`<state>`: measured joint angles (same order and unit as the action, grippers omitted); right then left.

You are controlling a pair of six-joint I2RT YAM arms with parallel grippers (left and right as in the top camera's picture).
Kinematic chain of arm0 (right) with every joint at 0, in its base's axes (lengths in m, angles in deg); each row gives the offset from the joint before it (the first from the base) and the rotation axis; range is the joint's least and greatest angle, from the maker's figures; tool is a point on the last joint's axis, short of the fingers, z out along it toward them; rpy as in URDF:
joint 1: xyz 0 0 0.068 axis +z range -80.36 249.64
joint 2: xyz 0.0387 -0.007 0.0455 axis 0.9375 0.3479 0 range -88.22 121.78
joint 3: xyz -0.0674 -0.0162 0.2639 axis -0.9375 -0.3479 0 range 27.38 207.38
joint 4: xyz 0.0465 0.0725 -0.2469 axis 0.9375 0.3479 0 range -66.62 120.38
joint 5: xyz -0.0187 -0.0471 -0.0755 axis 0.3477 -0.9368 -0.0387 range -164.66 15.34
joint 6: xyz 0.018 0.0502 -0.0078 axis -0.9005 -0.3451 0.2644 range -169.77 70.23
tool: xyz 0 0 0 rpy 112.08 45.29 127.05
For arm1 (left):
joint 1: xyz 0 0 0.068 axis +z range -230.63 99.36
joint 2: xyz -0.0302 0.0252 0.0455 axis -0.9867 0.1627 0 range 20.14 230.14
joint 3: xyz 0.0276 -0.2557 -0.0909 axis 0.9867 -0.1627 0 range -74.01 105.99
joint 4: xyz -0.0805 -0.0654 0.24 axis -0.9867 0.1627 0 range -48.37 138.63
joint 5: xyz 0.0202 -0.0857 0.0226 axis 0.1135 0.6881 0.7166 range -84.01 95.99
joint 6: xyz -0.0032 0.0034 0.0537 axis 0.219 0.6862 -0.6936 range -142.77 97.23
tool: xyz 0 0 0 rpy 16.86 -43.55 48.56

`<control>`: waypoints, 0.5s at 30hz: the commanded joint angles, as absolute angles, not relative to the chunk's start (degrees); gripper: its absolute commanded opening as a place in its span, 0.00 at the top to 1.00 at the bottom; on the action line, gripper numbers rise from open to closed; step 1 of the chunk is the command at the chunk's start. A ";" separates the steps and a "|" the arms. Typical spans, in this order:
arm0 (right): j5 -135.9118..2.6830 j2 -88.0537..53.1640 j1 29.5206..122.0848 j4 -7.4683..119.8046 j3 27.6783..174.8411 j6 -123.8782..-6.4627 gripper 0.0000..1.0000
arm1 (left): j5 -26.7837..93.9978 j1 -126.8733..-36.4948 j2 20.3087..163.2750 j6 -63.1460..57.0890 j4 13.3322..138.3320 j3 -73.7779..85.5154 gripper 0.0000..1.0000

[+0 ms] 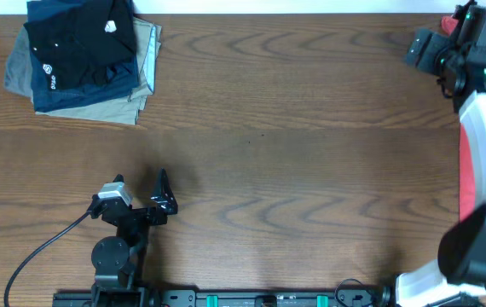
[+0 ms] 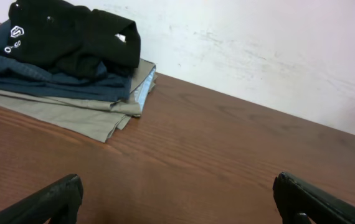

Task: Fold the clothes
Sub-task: 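Reach the right gripper to the coral t-shirt at the right edge and grasp it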

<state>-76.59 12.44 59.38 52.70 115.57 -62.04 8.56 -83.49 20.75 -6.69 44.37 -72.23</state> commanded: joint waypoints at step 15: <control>-78.47 42.56 48.91 65.69 145.31 -55.20 0.08 | 7.66 -83.55 20.46 -7.67 45.42 -73.78 0.02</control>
<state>-77.34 39.83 50.31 64.79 142.10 -56.47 8.56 -83.49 20.75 -6.71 44.37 -72.23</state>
